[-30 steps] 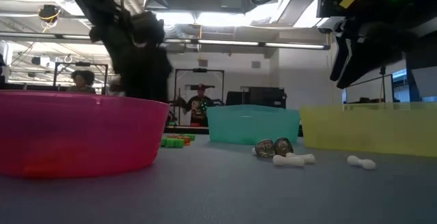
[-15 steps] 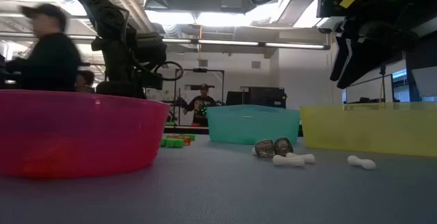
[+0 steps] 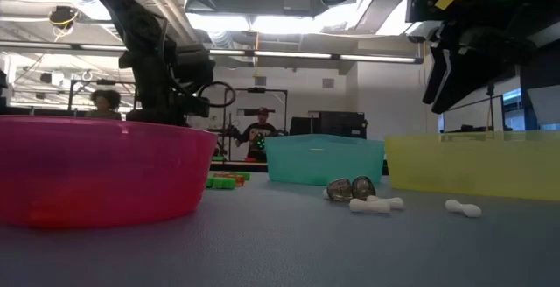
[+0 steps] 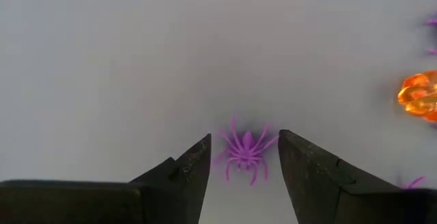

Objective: Sort Halloween decoration
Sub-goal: Put the violet spider toy into the blue bin

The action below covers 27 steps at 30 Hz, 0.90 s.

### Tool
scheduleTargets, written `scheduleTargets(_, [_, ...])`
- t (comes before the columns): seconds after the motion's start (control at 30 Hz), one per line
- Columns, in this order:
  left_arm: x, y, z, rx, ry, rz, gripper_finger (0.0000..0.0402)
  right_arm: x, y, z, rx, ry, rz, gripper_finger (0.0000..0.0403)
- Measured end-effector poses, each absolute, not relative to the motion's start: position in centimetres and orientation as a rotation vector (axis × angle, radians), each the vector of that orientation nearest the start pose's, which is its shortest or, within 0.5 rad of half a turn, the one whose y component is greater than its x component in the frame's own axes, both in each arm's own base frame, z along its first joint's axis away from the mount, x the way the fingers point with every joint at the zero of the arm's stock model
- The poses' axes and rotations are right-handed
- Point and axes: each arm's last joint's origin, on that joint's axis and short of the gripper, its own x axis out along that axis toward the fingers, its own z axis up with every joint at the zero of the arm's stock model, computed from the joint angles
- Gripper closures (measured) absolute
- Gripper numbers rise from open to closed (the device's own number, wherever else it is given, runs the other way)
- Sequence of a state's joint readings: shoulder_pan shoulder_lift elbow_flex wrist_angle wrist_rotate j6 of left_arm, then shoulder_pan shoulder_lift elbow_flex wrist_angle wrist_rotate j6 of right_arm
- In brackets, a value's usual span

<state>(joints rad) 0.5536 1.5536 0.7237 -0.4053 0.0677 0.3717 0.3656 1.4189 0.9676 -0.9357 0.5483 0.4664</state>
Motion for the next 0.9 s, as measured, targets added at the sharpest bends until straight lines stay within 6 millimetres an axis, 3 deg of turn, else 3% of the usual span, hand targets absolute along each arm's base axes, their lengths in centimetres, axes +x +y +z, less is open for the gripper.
scheduleTargets(0.33, [21.9, 13.6, 12.4, -0.115, 1.268, 0.16, 0.025, 23.3, 7.3, 22.1, -0.207, 1.156, -0.428, 0.0166])
scheduleTargets(0.9, [21.8, 13.5, 12.3, -0.113, 1.285, 0.152, 0.0321, 23.3, 7.3, 22.1, -0.207, 1.156, -0.428, 0.0166])
